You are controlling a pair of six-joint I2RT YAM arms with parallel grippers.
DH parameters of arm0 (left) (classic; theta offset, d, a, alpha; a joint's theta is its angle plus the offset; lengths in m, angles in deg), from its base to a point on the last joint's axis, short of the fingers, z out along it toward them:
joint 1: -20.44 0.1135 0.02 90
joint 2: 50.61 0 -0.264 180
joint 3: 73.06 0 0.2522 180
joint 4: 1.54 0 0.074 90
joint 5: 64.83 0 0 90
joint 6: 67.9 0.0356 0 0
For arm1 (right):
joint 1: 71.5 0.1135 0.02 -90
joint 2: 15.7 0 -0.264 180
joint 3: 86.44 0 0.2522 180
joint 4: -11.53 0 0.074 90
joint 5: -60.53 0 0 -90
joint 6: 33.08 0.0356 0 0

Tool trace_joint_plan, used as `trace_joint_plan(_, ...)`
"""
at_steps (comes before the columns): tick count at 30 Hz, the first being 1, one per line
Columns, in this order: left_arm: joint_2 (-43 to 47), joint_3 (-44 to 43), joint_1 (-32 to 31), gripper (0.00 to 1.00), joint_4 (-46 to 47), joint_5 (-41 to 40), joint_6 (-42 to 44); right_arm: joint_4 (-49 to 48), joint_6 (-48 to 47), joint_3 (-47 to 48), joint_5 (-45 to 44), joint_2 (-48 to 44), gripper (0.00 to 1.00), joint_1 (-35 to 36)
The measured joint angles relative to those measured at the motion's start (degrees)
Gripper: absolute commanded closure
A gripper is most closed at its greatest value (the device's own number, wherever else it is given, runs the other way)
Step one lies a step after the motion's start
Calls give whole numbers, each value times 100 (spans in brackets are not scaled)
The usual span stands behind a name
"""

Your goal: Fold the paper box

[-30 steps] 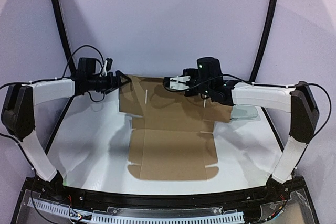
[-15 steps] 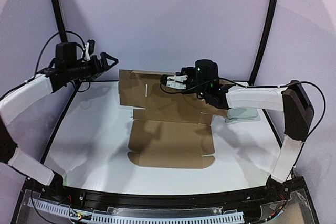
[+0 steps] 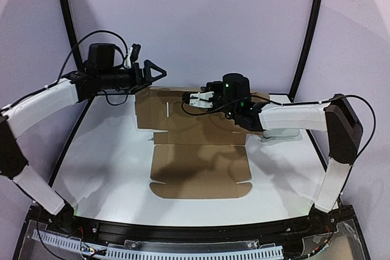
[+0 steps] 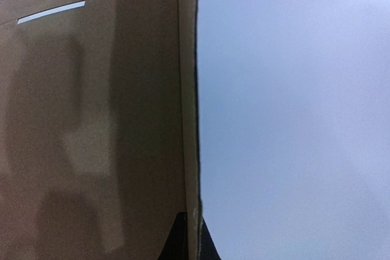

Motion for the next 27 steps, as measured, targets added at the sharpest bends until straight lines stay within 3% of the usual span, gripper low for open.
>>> trace_joint_plan(7,-655,-138,0,1,-126,28,-89,-134,-50,0,-78,104,100,102)
trace_joint_plan(27,-664,531,-127,1,897,396,-835,-142,299,2,-556,162,100,260)
